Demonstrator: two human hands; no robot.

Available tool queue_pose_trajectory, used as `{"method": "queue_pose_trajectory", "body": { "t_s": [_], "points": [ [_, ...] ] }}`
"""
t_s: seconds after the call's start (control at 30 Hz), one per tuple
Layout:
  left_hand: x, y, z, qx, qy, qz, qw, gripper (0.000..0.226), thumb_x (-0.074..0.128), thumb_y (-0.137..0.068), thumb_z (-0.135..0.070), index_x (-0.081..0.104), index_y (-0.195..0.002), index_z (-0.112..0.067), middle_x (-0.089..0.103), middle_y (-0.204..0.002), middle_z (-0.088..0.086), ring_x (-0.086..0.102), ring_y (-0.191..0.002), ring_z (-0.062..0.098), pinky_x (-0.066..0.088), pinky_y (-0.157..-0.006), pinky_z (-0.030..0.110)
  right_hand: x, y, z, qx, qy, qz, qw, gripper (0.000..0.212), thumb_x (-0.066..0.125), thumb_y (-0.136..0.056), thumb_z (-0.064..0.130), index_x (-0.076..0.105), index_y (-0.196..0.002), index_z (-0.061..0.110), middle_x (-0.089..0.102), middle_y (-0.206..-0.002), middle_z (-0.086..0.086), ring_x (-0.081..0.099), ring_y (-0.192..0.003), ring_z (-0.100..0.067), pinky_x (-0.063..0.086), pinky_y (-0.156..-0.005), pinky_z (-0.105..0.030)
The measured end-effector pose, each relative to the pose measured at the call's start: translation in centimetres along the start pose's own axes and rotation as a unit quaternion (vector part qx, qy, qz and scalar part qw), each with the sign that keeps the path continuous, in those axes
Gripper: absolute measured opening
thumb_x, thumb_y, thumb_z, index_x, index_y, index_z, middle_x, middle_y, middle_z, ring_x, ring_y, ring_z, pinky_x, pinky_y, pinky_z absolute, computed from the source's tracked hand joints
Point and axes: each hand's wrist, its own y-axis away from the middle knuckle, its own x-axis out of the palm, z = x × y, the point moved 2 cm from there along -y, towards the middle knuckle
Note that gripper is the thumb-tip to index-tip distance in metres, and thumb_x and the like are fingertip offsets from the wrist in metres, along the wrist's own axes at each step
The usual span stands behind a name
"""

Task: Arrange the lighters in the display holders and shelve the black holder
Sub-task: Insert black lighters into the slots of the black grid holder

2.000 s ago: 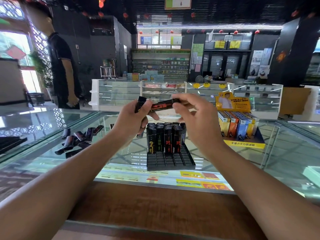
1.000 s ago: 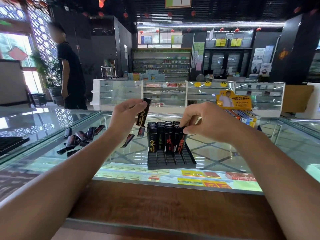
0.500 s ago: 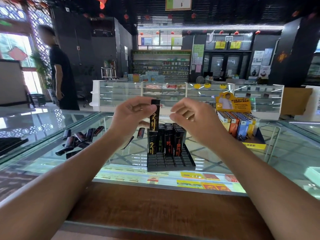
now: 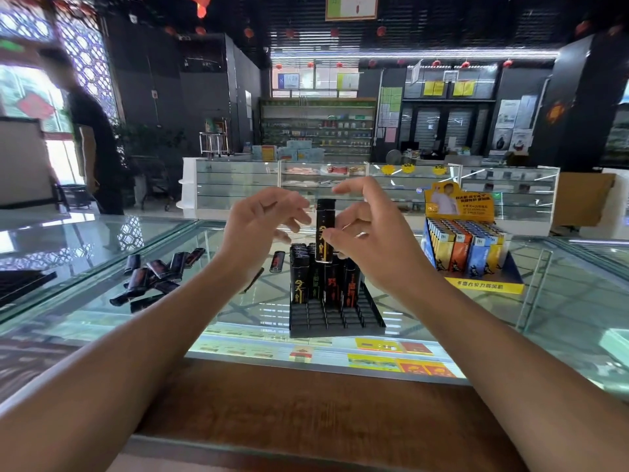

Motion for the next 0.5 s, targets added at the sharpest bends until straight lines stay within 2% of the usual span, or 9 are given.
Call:
{"method": "queue_pose_trajectory", "body": {
  "t_s": [0.07,0.1,0.13,0.2,0.33,0.43,0.5],
  "points": [
    [-1.1,-0.4,0.3,0.040,-0.177,-0.025,0.983,0.013,0.059,-0.103,-0.019,0.071,-0.099,-0.022,0.073,-0.085,-0.012,0.067,-0.076,0.004,0.053,-0.070,0.023,-0.2,0.1,-0.1,-0.020,0.010,0.014,1.000,0.042,0.077,-0.094,0.017,0.055,-0.126,0.034,0.068,-0.087,0.006,0.071,-0.080,-0.015,0.062,-0.080,-0.052],
    [-1.7,-0.5,0.5,0.058,-0.287,-0.023,0.956,0.013,0.059,-0.102,-0.019,0.071,-0.101,-0.026,0.071,-0.086,-0.017,0.066,-0.078,-0.001,0.055,-0.072,0.024,-0.2,0.2,-0.2,-0.028,0.022,0.022,0.999,0.040,0.076,-0.095,0.017,0.055,-0.126,0.032,0.068,-0.088,0.007,0.071,-0.080,-0.013,0.061,-0.080,-0.050],
    [-2.3,-0.6,0.9,0.064,-0.377,-0.018,0.924,0.015,0.060,-0.100,-0.017,0.071,-0.104,-0.027,0.070,-0.090,-0.018,0.066,-0.081,-0.001,0.058,-0.075,0.029,-0.2,0.3,-0.3,-0.034,0.035,0.029,0.998,0.039,0.076,-0.096,0.017,0.056,-0.126,0.031,0.068,-0.089,0.008,0.071,-0.080,-0.011,0.061,-0.081,-0.048],
    [-3.4,-0.9,2.2,0.026,-0.474,-0.003,0.880,0.020,0.060,-0.097,-0.019,0.070,-0.113,-0.026,0.072,-0.099,-0.011,0.067,-0.088,0.009,0.060,-0.081,0.038,-0.1,0.4,-0.5,-0.051,0.063,0.042,0.996,0.038,0.078,-0.094,0.020,0.055,-0.124,0.029,0.070,-0.090,0.010,0.071,-0.080,-0.008,0.061,-0.080,-0.044],
    [-4.4,-1.0,4.9,-0.072,-0.586,0.070,0.804,0.043,0.055,-0.101,-0.044,0.055,-0.139,-0.024,0.066,-0.135,0.004,0.062,-0.118,0.024,0.054,-0.098,0.049,0.7,0.6,-0.8,-0.106,0.135,0.046,0.984,0.037,0.080,-0.092,0.030,0.054,-0.118,0.032,0.073,-0.089,0.016,0.072,-0.085,-0.003,0.060,-0.082,-0.043],
    [-3.8,-0.7,6.2,-0.083,-0.581,0.170,0.792,0.058,0.044,-0.106,-0.054,0.040,-0.156,-0.024,0.050,-0.157,0.006,0.046,-0.143,0.027,0.037,-0.119,0.051,1.6,0.8,-1.0,-0.133,0.180,0.048,0.973,0.037,0.081,-0.090,0.036,0.055,-0.116,0.032,0.071,-0.094,0.016,0.069,-0.090,-0.007,0.056,-0.087,-0.044],
    [-3.0,-0.3,6.5,-0.073,-0.585,0.224,0.776,0.061,0.034,-0.107,-0.057,0.031,-0.161,-0.028,0.037,-0.165,0.006,0.032,-0.153,0.028,0.022,-0.125,0.052,2.0,0.9,-1.1,-0.138,0.196,0.048,0.970,0.037,0.083,-0.088,0.039,0.058,-0.113,0.031,0.069,-0.097,0.017,0.065,-0.092,-0.009,0.051,-0.091,-0.042]
  ]
}}
